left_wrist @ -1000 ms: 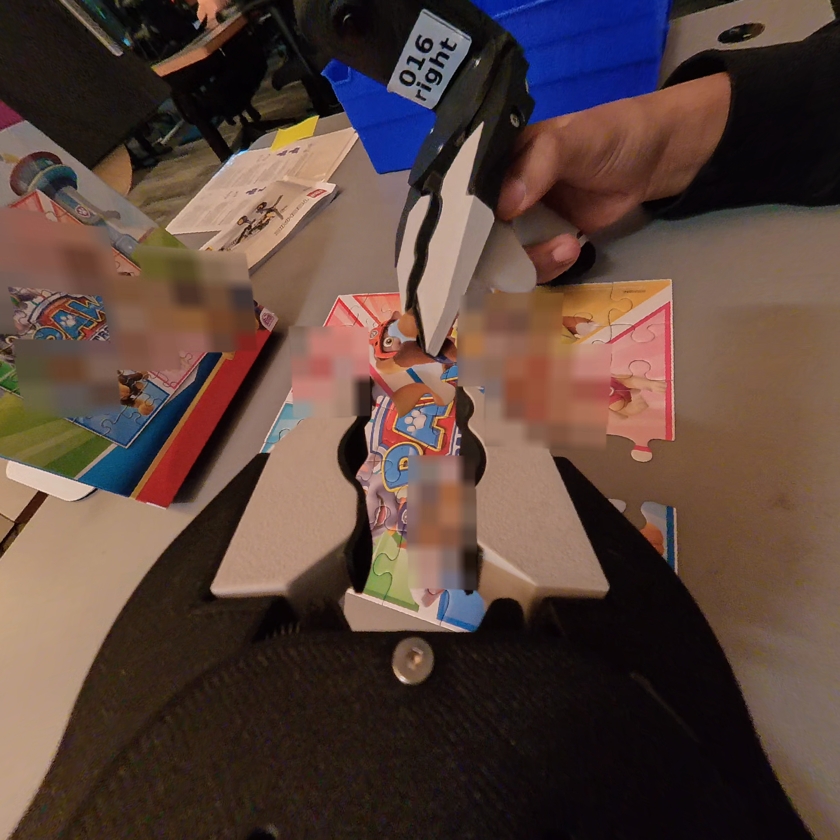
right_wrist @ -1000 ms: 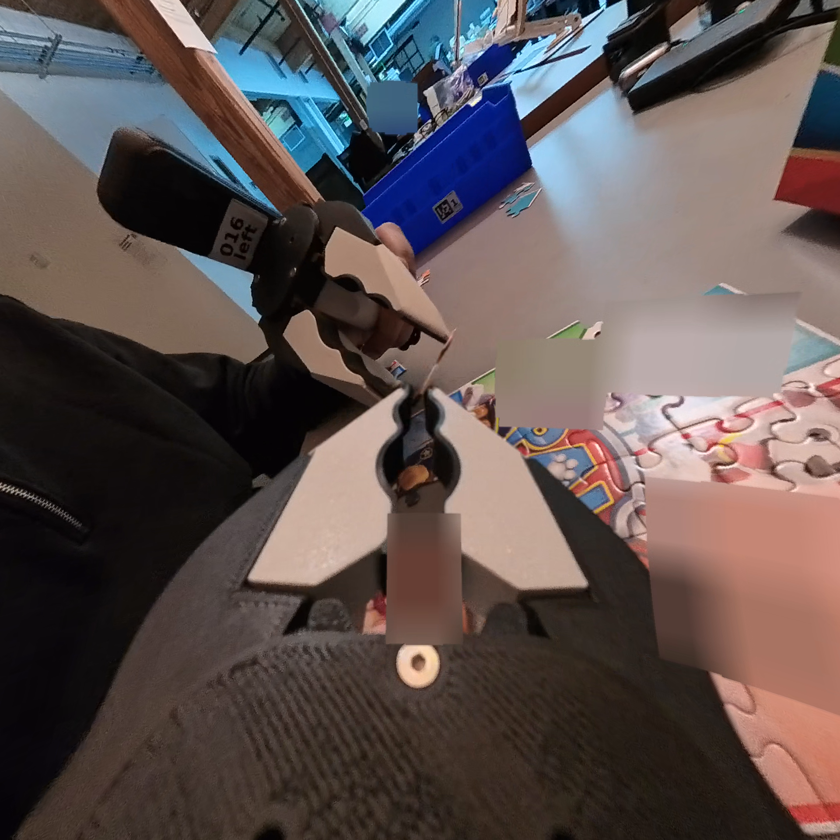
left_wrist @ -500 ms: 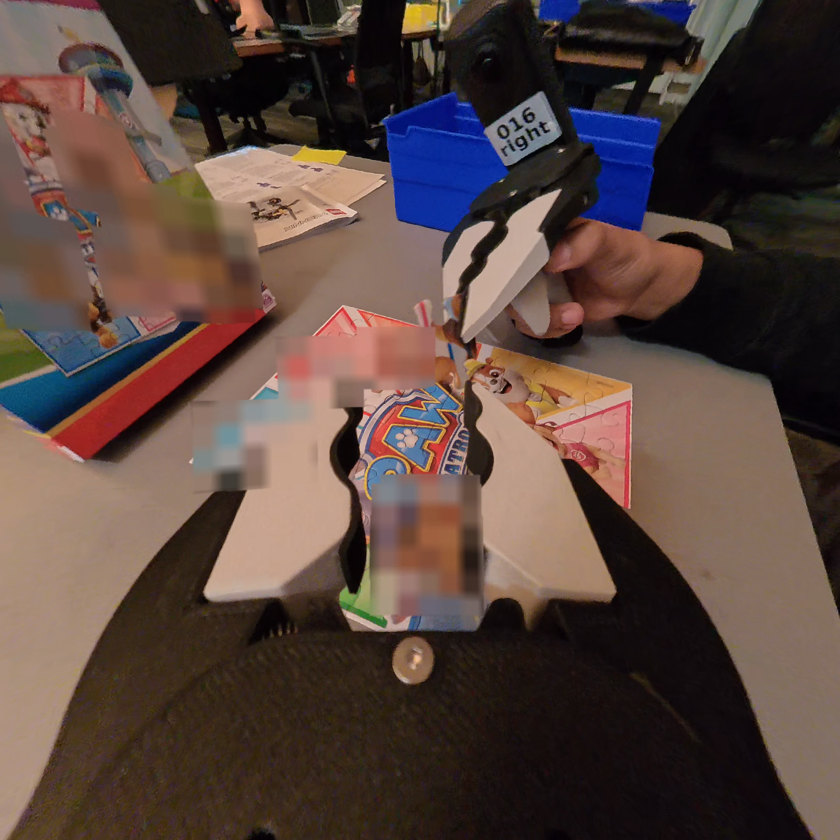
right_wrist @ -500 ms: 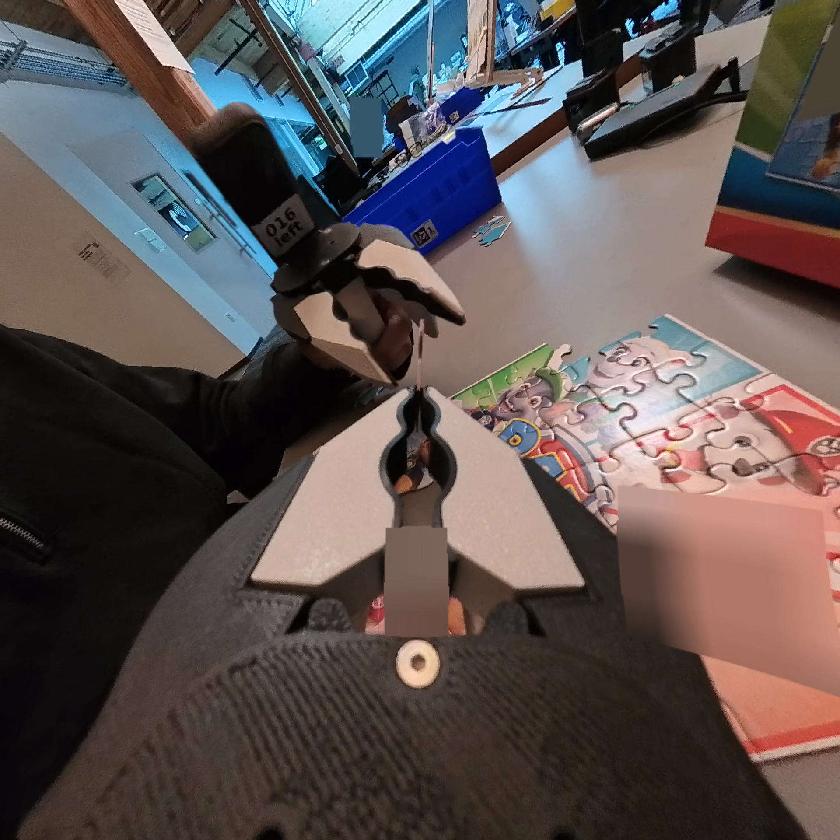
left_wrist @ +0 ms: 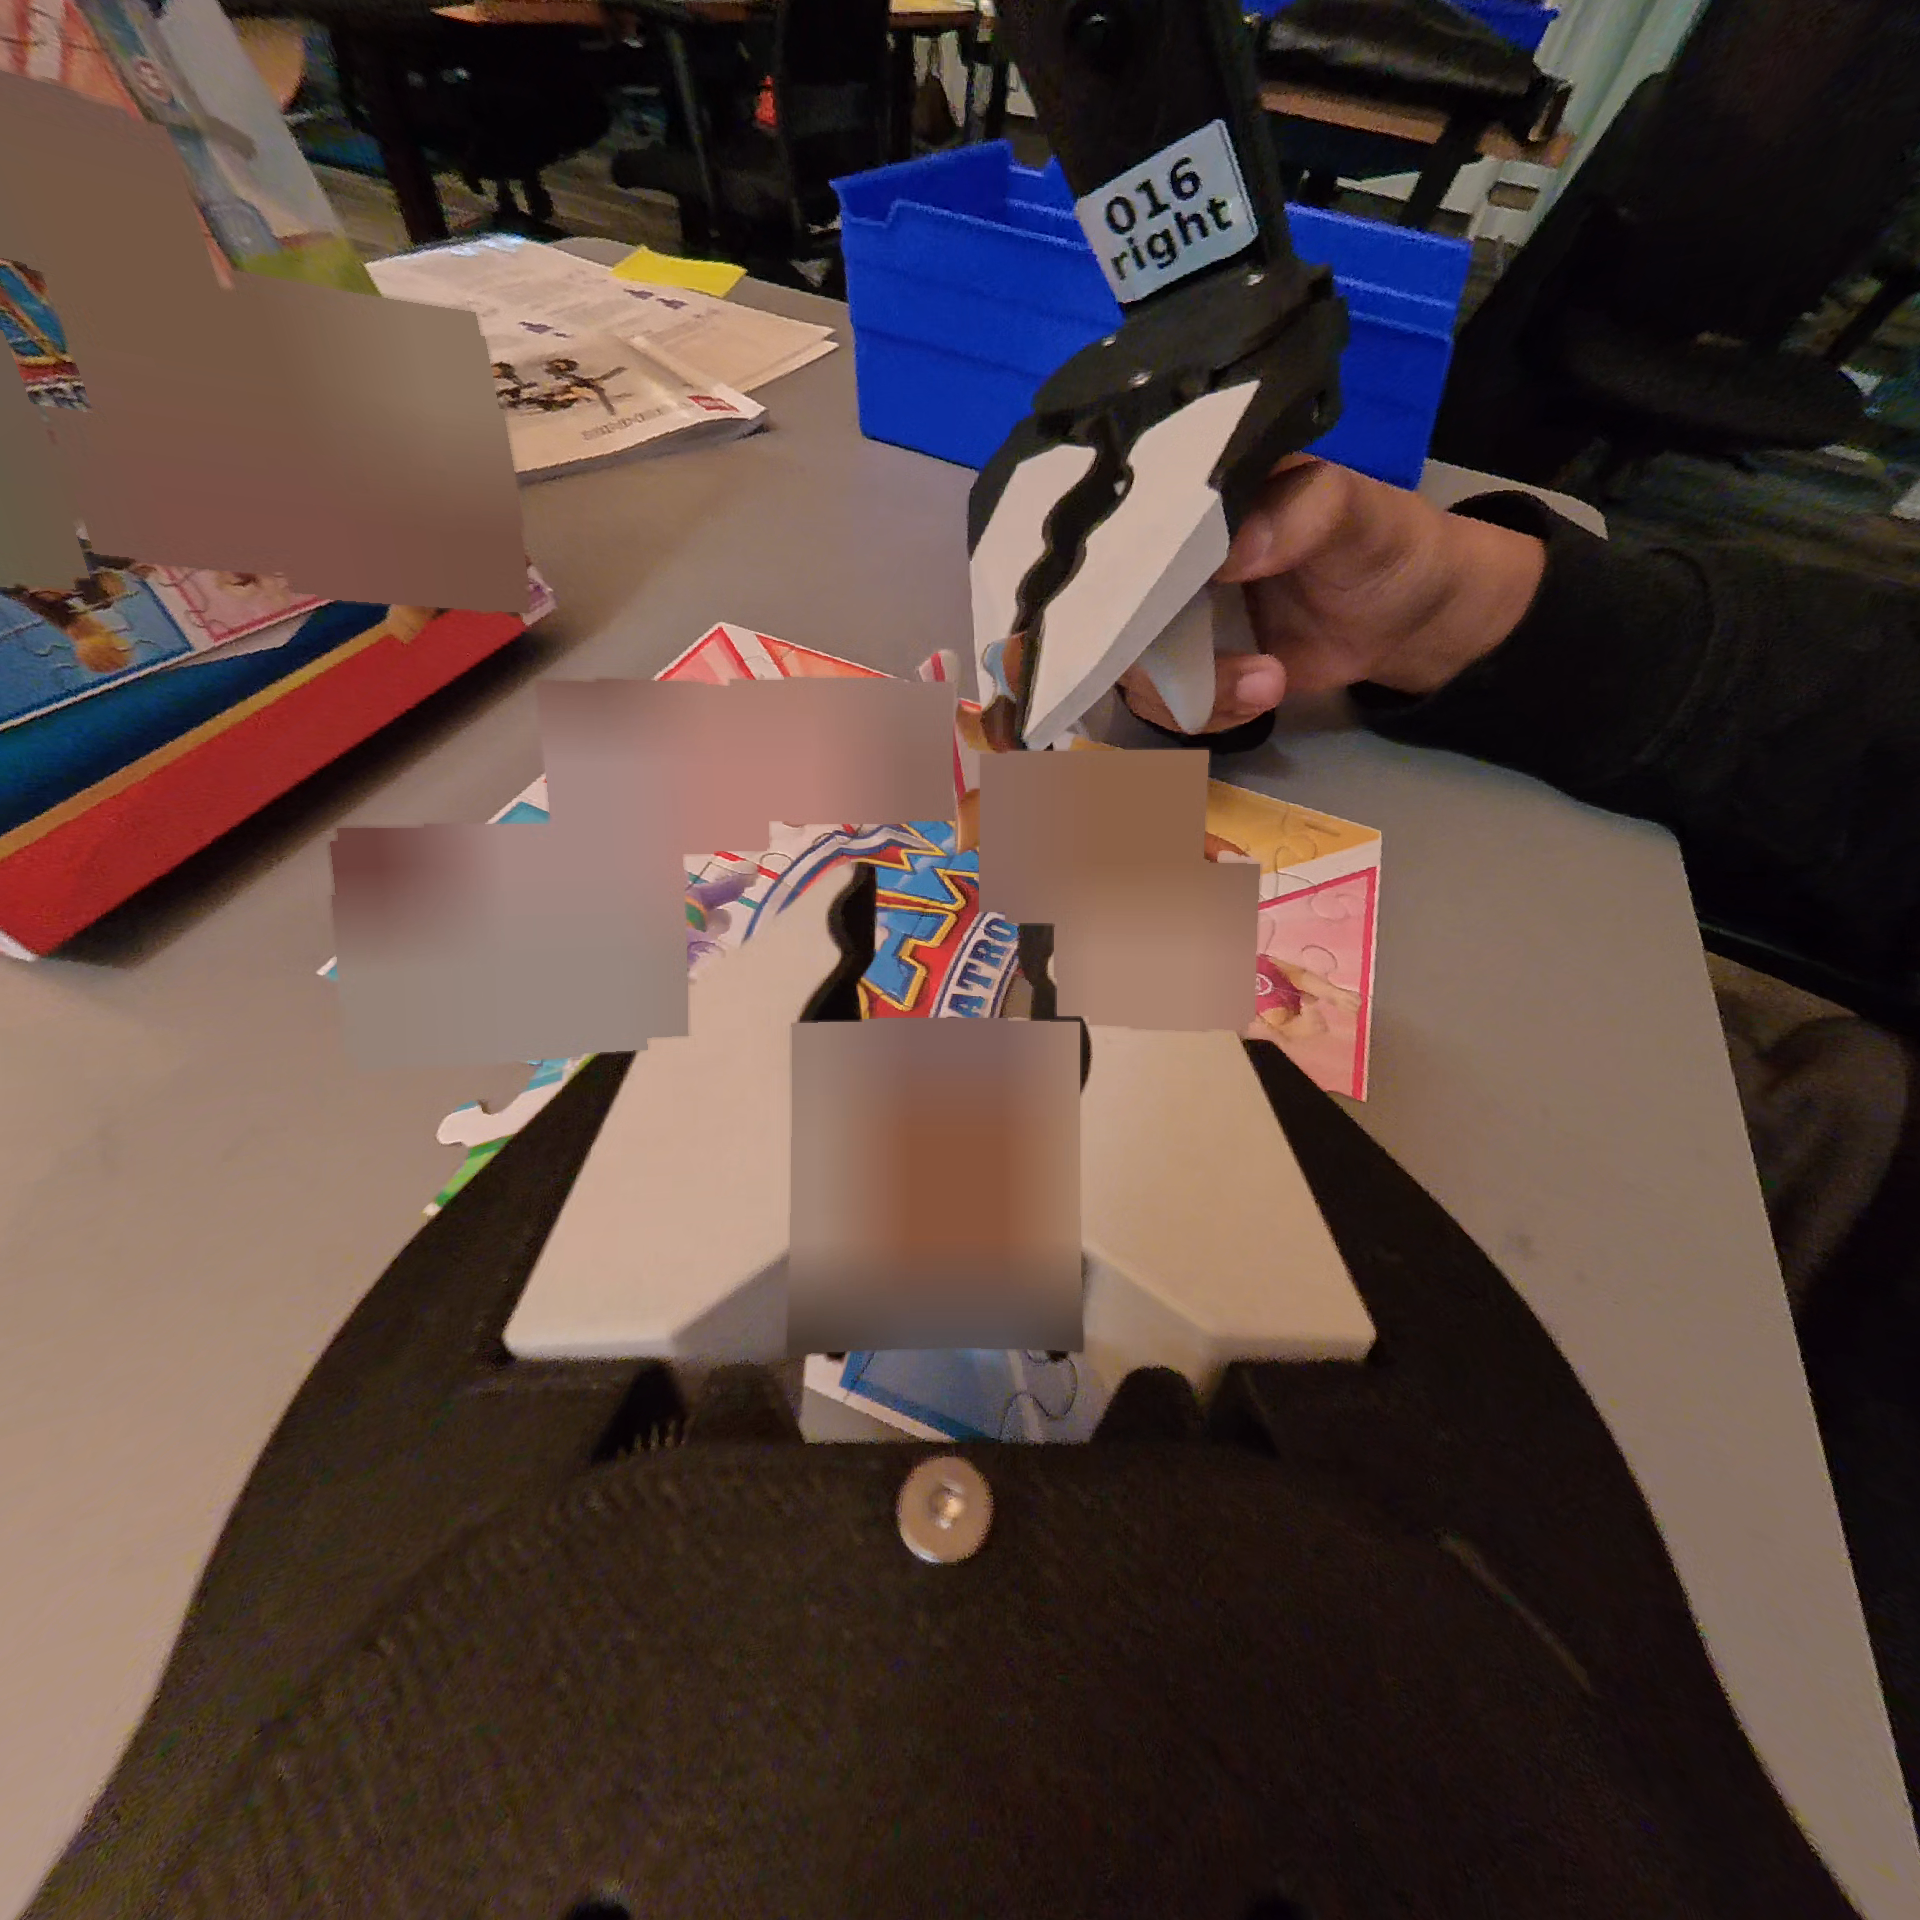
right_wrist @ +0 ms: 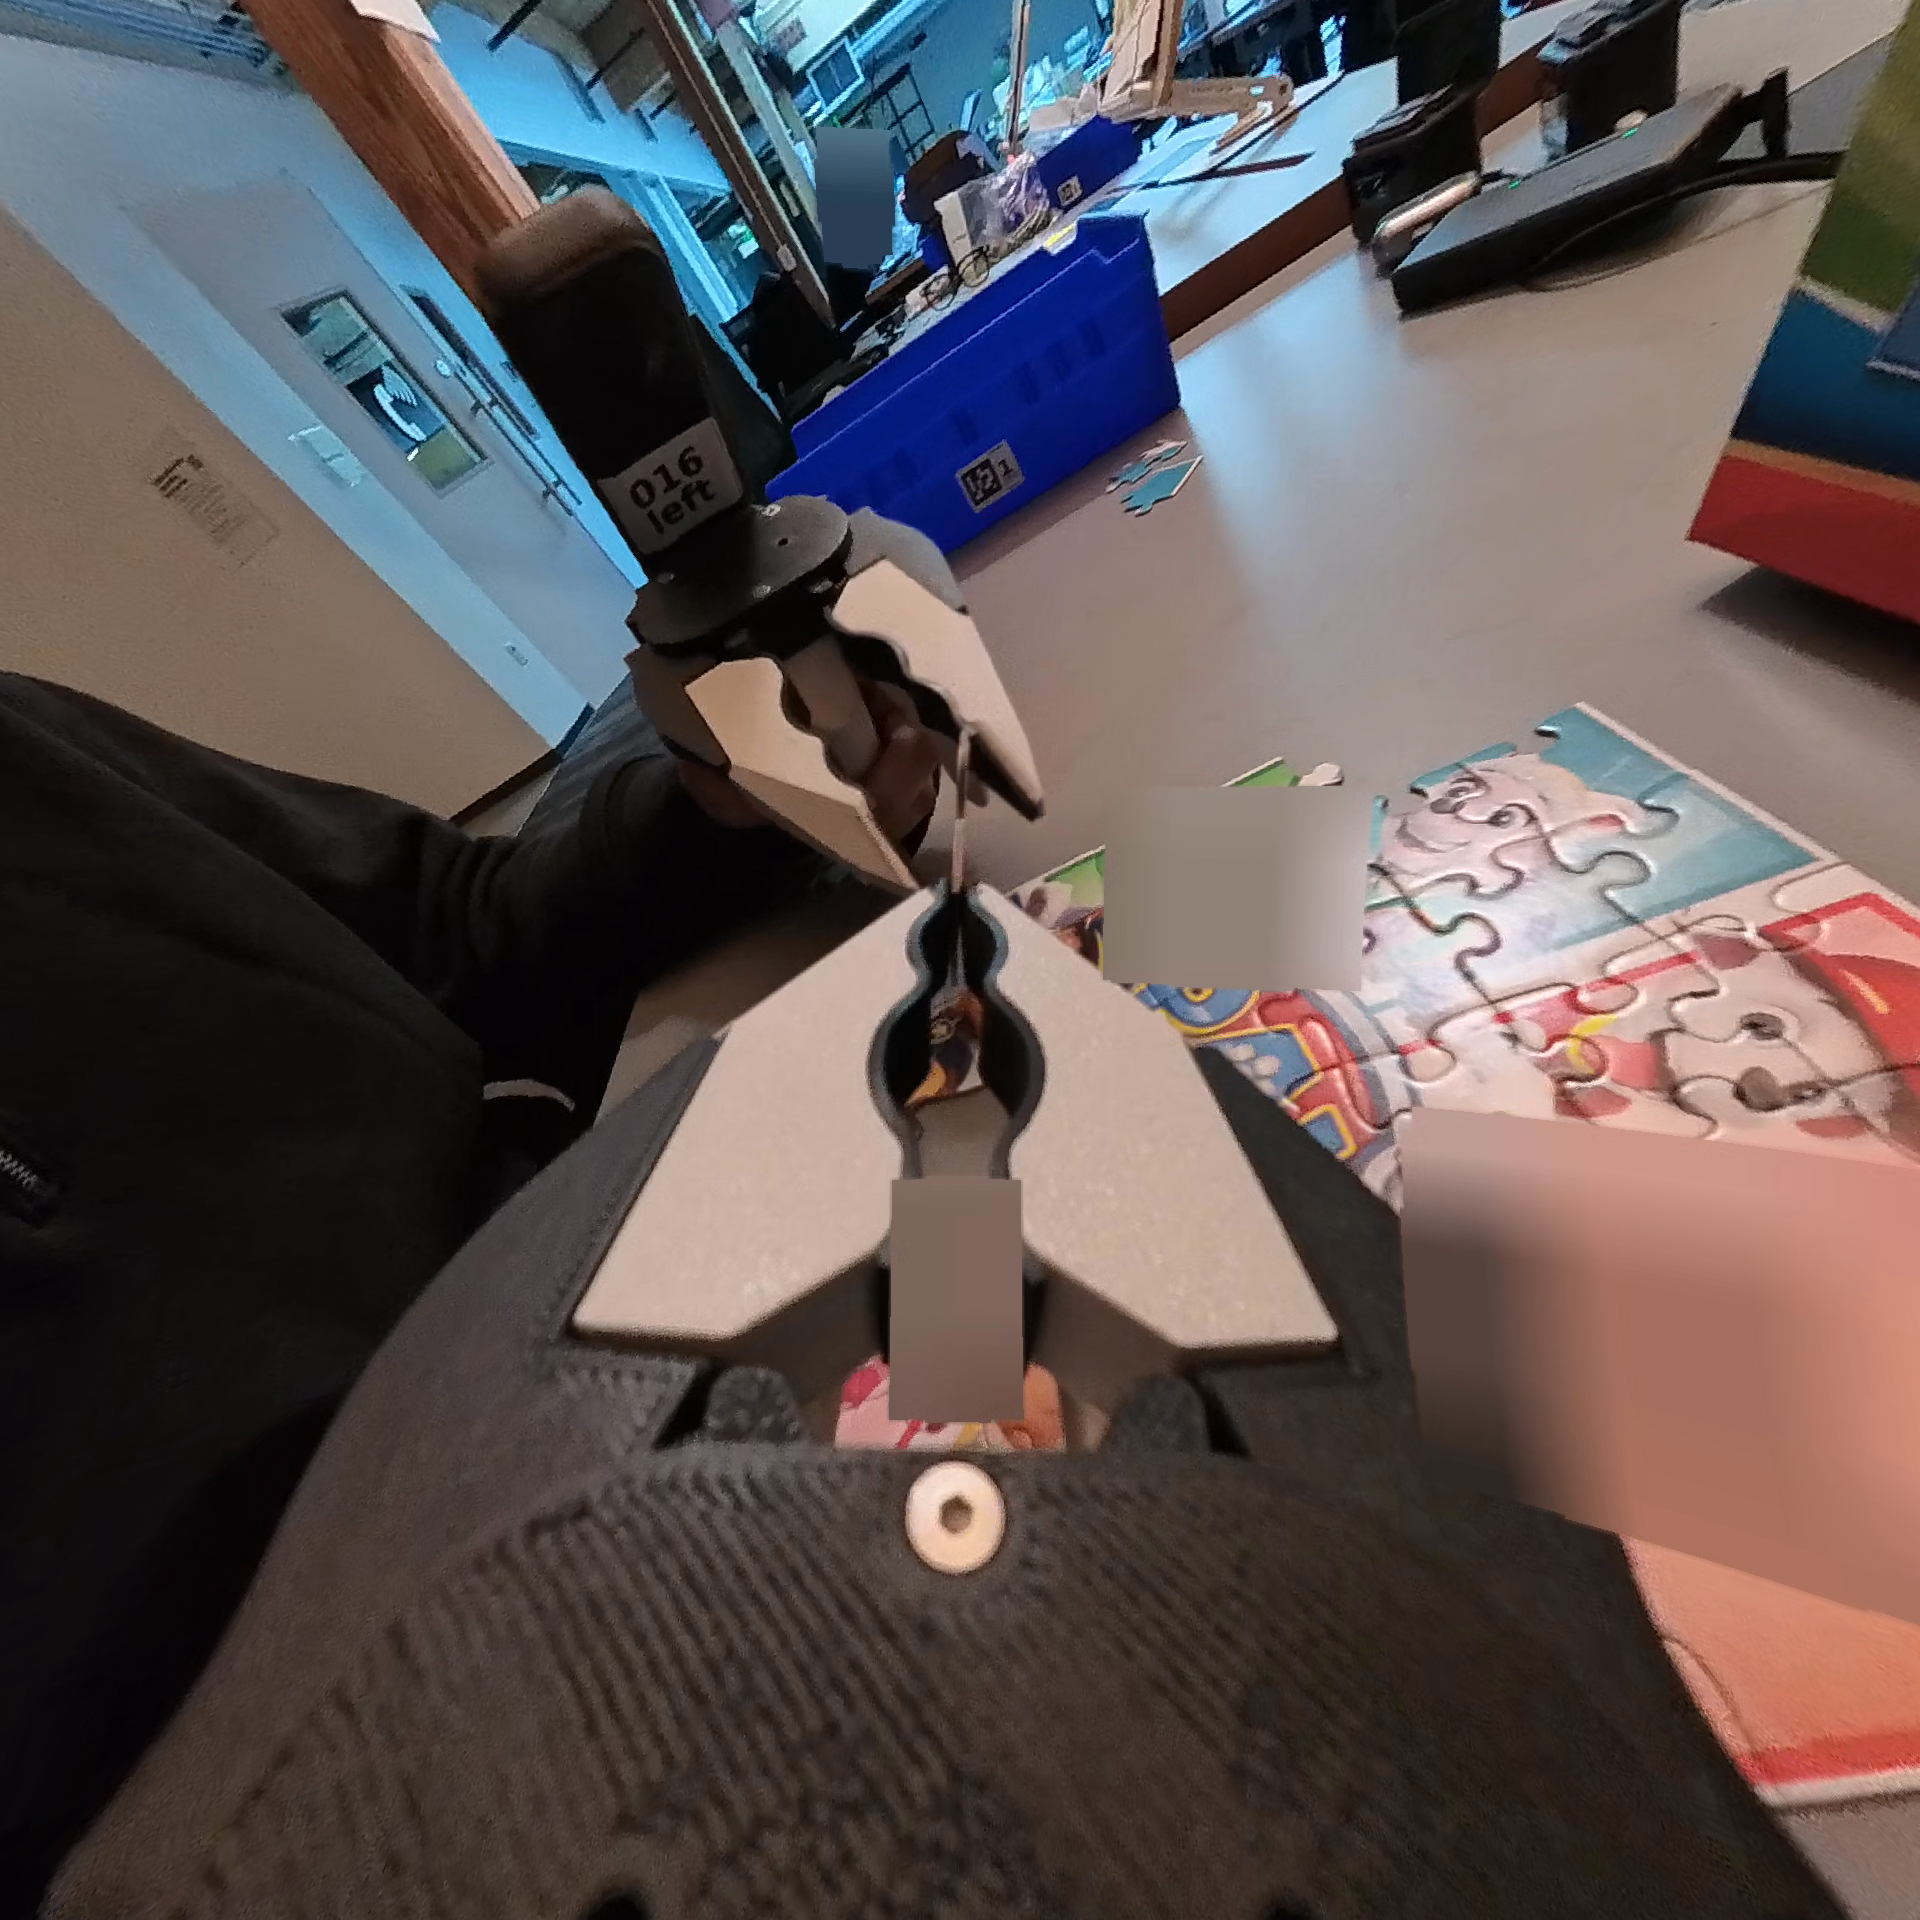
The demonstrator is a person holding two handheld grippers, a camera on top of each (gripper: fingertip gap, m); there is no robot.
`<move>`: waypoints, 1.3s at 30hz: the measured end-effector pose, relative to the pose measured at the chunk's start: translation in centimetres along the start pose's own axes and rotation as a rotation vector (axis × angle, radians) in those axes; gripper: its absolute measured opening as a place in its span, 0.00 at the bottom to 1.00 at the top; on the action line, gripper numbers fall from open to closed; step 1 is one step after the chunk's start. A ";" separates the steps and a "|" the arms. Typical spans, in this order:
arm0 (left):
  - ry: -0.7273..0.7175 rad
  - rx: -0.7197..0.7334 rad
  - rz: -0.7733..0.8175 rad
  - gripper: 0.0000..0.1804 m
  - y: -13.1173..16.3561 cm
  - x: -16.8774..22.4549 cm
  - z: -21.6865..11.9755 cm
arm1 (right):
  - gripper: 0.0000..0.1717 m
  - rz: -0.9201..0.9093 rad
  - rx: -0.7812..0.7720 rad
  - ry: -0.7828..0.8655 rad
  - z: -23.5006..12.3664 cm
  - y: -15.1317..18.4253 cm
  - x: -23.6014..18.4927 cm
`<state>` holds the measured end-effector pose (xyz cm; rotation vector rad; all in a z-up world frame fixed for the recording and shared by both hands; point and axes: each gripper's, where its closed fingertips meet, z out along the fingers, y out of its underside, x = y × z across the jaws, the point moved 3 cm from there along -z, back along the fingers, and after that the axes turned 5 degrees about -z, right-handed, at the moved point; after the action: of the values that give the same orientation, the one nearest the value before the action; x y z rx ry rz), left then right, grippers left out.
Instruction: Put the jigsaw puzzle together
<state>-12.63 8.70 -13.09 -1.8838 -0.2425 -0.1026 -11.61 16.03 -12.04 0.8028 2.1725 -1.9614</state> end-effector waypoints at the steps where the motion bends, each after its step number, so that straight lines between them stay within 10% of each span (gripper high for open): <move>1: 0.013 -0.001 0.000 0.13 0.0 0.2 0.0 | 0.00 -0.001 -0.010 -0.005 0.1 0.1 -0.1; 39: 0.151 0.081 -0.148 0.03 -1.2 1.0 -0.4 | 0.00 0.021 -0.107 -0.100 1.4 1.7 -1.3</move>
<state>-11.92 8.83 -11.64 -1.7666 -0.2779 -0.3292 -10.14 14.37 -13.26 0.6934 2.1806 -1.8161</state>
